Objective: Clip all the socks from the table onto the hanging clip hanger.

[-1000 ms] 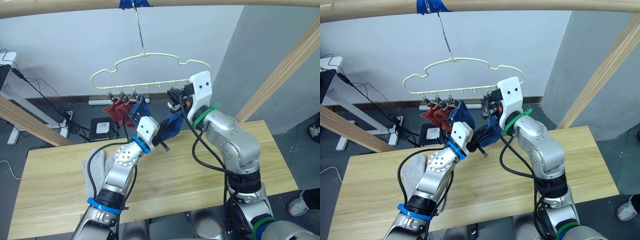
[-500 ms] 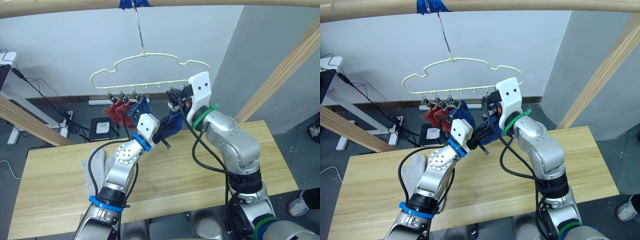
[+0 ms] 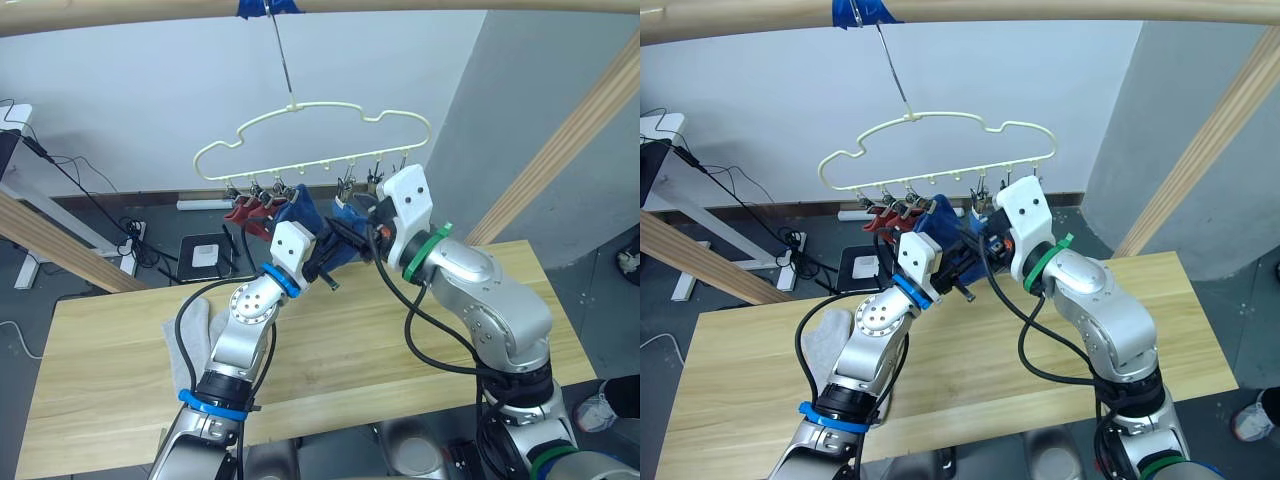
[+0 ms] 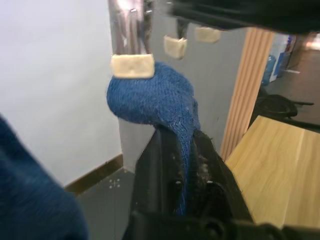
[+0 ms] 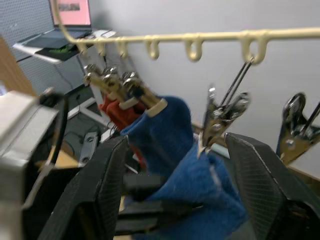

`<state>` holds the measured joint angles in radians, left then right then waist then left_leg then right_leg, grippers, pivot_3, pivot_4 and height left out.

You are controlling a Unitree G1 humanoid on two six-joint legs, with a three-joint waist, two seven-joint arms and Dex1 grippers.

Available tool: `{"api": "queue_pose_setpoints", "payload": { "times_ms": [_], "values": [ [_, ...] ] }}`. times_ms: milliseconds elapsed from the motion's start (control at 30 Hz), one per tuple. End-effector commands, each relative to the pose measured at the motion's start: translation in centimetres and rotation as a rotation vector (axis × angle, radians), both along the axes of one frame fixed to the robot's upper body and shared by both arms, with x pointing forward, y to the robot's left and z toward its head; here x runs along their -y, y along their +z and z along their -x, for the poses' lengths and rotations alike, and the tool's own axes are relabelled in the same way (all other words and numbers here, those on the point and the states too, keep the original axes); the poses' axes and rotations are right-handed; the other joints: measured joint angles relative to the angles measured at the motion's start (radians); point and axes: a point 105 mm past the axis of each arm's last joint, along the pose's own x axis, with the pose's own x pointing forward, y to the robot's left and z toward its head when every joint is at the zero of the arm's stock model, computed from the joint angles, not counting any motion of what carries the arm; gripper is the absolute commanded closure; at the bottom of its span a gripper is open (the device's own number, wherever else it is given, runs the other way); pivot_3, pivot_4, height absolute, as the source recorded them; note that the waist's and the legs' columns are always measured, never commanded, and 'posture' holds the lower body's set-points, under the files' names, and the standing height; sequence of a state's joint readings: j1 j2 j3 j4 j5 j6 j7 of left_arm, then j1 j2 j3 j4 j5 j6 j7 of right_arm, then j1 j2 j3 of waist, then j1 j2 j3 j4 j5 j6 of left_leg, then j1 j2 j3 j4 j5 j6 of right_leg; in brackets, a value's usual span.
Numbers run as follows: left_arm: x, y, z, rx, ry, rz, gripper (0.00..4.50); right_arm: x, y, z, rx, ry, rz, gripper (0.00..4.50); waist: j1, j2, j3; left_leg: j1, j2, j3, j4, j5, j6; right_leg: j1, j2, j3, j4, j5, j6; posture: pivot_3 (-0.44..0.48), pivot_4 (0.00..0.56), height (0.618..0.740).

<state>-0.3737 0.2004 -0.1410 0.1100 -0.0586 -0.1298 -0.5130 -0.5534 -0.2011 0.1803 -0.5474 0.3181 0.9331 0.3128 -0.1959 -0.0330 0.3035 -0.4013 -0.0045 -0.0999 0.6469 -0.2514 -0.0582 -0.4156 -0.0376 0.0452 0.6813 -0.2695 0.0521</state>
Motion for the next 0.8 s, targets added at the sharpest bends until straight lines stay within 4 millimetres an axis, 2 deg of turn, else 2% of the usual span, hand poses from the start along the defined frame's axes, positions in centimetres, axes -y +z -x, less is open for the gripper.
{"api": "queue_pose_setpoints", "payload": {
  "times_ms": [33,133,300,600,700,800],
  "values": [
    [0.1,1.0,0.5,0.023,-0.026,0.012,2.94,-0.1,0.9,2.1,0.062,0.067,0.015,1.29,0.0,0.0,0.0,0.0,0.0,0.0,0.0,0.0,0.0,0.0,0.0,0.0,0.0,0.0,0.0,-0.307,0.263,0.74],
    [-0.3,1.3,1.1,0.025,-0.055,0.015,2.05,0.2,0.6,2.8,0.069,0.077,0.033,1.29,-0.001,0.0,0.0,0.0,0.0,0.0,0.0,0.0,0.0,0.001,0.0,0.0,0.0,0.0,0.0,-0.312,0.264,0.74],
    [-1.5,1.3,2.2,-0.004,-0.108,-0.012,2.05,1.0,0.4,2.8,0.082,0.013,0.037,1.29,-0.001,0.0,0.0,0.0,0.001,0.0,0.0,0.0,0.0,0.001,0.0,0.0,0.0,0.0,0.0,-0.315,0.264,0.74],
    [-4.2,3.0,3.7,-0.052,-0.18,-0.078,2.05,2.0,0.7,0.7,0.132,-0.156,0.016,1.29,-0.001,0.0,0.0,0.001,0.0,0.0,0.0,0.0,0.0,0.001,0.001,0.0,0.0,0.0,0.0,-0.308,0.258,0.74],
    [-4.8,3.8,3.6,-0.046,-0.173,-0.089,2.01,2.3,0.8,0.1,0.13,-0.201,-0.003,1.83,0.0,0.0,0.0,0.0,0.0,0.0,0.0,0.0,0.0,0.001,0.0,0.0,-0.001,0.0,0.0,-0.294,0.257,0.74],
    [-4.9,4.2,3.5,-0.04,-0.17,-0.096,2.01,2.4,0.8,-0.4,0.13,-0.229,-0.01,1.83,0.001,0.0,0.0,0.0,0.0,0.0,0.0,0.0,0.0,0.001,0.0,0.0,0.0,0.0,0.0,-0.291,0.257,0.74]
  ]
}}
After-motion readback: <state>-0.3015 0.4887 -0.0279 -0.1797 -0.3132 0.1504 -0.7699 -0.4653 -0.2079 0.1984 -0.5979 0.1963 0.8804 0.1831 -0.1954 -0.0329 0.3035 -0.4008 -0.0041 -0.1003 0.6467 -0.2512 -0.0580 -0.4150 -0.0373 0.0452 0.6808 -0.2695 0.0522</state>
